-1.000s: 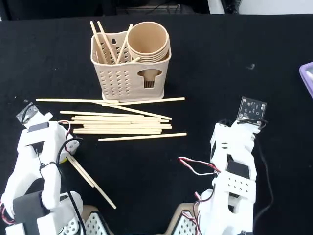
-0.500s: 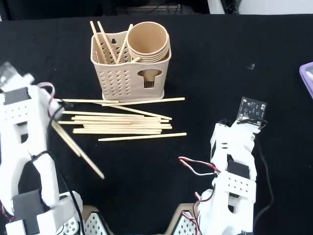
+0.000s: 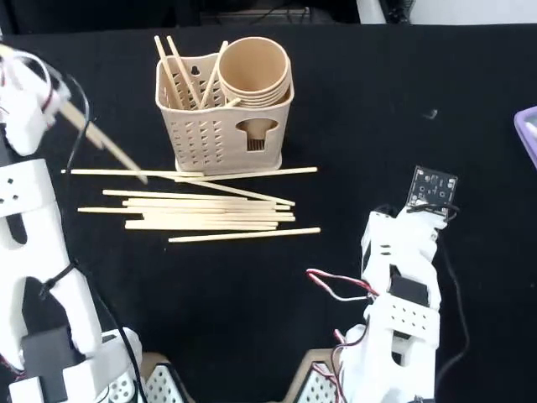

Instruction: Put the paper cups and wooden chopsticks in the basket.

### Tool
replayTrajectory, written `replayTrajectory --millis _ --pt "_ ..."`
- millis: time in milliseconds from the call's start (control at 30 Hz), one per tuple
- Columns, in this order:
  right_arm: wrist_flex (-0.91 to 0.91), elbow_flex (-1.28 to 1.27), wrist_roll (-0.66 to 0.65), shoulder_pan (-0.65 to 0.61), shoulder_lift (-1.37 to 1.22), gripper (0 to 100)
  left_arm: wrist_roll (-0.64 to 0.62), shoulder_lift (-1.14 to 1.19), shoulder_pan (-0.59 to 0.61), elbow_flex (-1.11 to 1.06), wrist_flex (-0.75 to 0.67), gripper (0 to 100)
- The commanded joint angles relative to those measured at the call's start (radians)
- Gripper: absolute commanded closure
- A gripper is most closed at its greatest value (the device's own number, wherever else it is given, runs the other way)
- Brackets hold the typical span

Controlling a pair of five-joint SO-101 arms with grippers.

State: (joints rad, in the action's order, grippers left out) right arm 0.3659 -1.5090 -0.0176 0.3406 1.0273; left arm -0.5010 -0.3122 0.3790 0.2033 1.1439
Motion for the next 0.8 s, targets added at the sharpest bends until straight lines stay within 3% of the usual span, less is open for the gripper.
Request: replayTrajectory --millis 0,267,367,567,767 --pt "-0.025 0.002 -0.009 -0.011 0.031 97.3 0.003 -0.012 -0.024 0.119 -0.196 97" --pt "-0.025 0.002 -0.009 -0.011 0.031 97.3 0.011 -0.012 -0.176 0.130 -0.460 97" --pt "-0.025 0.002 -0.009 -0.011 0.031 97.3 0.101 -0.009 -0.229 0.125 -0.542 97" --pt "-0.025 0.002 -0.009 -0.011 0.031 97.3 0.330 0.000 -0.351 0.059 -0.548 97" --pt "-0.025 0.004 -0.009 -0.011 0.031 97.3 0.362 0.000 -0.400 -0.074 -0.667 97"
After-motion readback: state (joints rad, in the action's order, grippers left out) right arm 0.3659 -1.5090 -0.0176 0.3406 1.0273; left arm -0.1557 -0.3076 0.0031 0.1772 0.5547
